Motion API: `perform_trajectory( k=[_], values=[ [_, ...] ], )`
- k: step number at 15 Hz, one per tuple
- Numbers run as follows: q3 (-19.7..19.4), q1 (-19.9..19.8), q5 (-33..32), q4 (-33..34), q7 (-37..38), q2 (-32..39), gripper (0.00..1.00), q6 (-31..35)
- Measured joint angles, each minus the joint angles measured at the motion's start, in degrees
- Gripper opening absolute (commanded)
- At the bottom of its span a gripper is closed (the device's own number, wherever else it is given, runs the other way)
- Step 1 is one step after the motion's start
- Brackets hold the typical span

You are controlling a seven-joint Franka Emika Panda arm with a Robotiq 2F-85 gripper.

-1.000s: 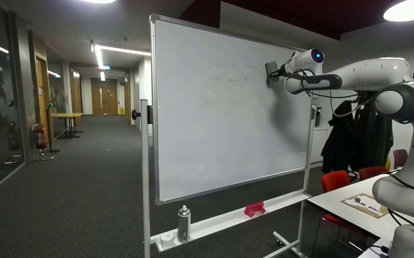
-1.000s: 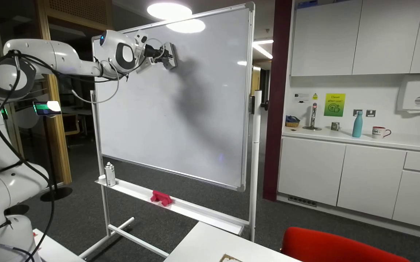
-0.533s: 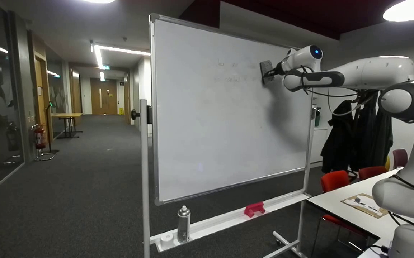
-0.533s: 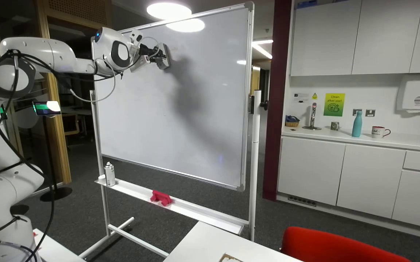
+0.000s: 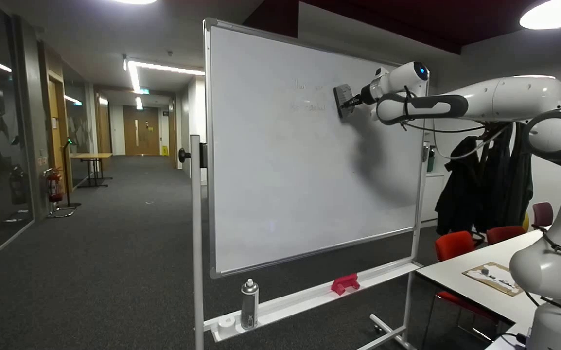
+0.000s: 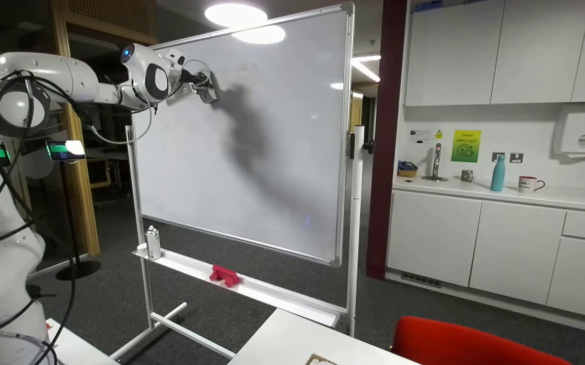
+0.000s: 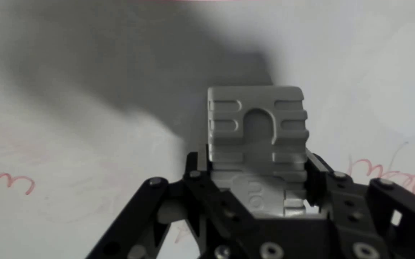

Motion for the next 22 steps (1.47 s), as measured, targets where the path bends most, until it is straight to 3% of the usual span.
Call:
perform_trajectory(
  k=[7, 15, 22],
  values=[
    [-3.2, 0.5, 14.6, 0.6, -11.1, 0.0, 0.35, 0.0],
    [-13.4, -0.1, 31.7, 3.7, -21.4, 0.2, 0.35, 0.0],
    [-16.9, -0.1, 38.1, 5.3, -29.3, 2.6, 0.35, -0.1]
  ],
)
